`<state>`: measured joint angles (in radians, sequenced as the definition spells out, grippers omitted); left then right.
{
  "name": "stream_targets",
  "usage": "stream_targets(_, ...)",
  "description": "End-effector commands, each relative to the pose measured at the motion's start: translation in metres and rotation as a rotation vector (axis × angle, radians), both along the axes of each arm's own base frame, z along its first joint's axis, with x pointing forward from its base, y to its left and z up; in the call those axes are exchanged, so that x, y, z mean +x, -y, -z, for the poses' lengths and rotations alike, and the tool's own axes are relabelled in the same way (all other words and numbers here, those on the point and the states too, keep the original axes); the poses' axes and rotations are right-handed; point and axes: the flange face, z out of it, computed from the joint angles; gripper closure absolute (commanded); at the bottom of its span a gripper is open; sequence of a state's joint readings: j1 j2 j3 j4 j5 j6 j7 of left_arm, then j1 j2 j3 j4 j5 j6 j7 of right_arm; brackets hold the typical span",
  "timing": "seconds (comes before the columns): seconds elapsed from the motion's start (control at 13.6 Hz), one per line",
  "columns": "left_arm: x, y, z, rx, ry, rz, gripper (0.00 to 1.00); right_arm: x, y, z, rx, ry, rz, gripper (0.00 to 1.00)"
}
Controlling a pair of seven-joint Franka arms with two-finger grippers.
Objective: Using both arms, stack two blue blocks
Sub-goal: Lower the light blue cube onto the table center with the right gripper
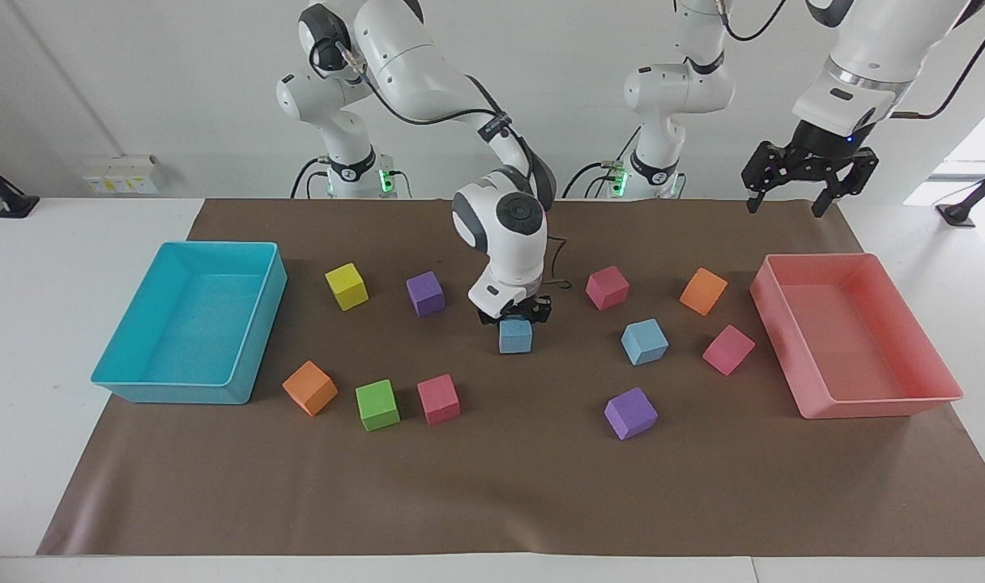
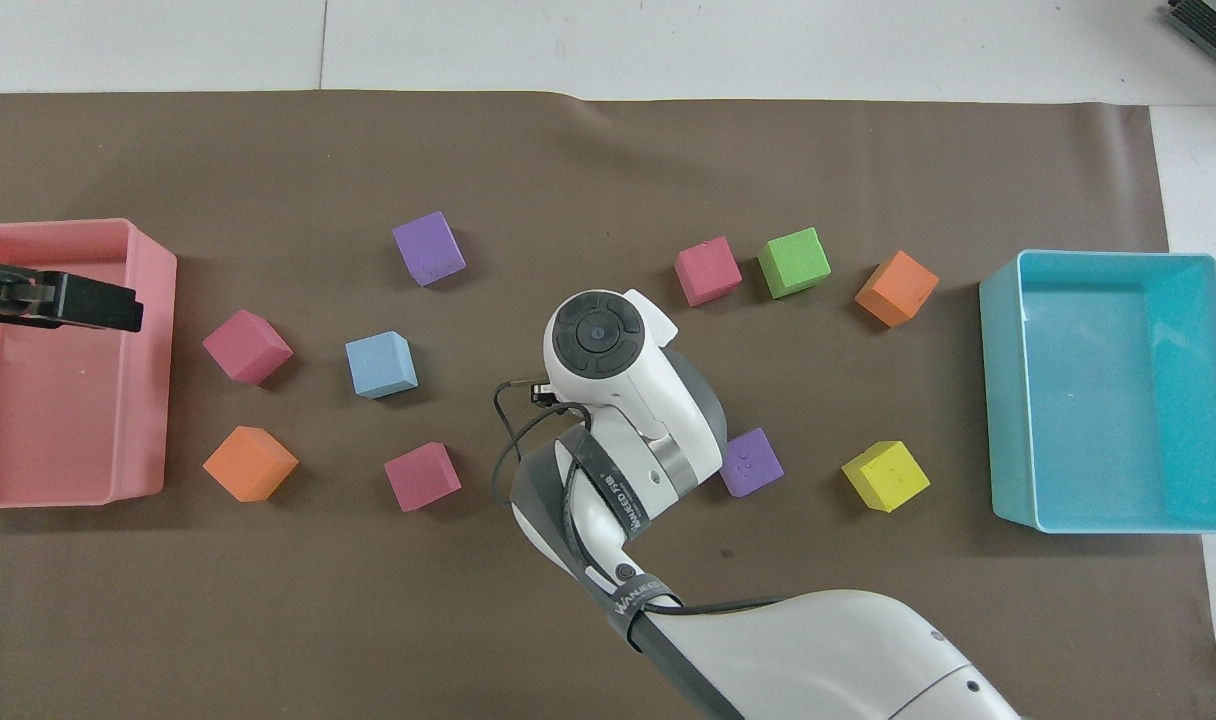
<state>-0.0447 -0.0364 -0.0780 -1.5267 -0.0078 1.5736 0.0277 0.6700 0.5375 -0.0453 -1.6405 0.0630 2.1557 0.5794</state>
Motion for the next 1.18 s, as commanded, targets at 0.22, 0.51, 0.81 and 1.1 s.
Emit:
stream_targets(0.22,-0.003,0.0,0.001,0.0,0.001,-0.005,0.0,-0.004,0.003,0.007,0.009,0.002,0.014,1.0)
stream_targets(0.51,-0.003,0.0,0.001,0.0,0.001,-0.006,0.0,-0.003,0.003,0.006,0.01,0.005,0.019,0.0)
stream_targets(0.81,-0.003,0.001,0.001,0.0,0.001,-0.005,0.0,-0.002,0.002,-0.02,0.031,0.035,0.013,0.0)
stream_targets(1.1,-0.002,0.001,0.0,0.001,0.006,-0.005,0.0,0.005,0.011,-0.054,0.056,0.083,0.03,0.0)
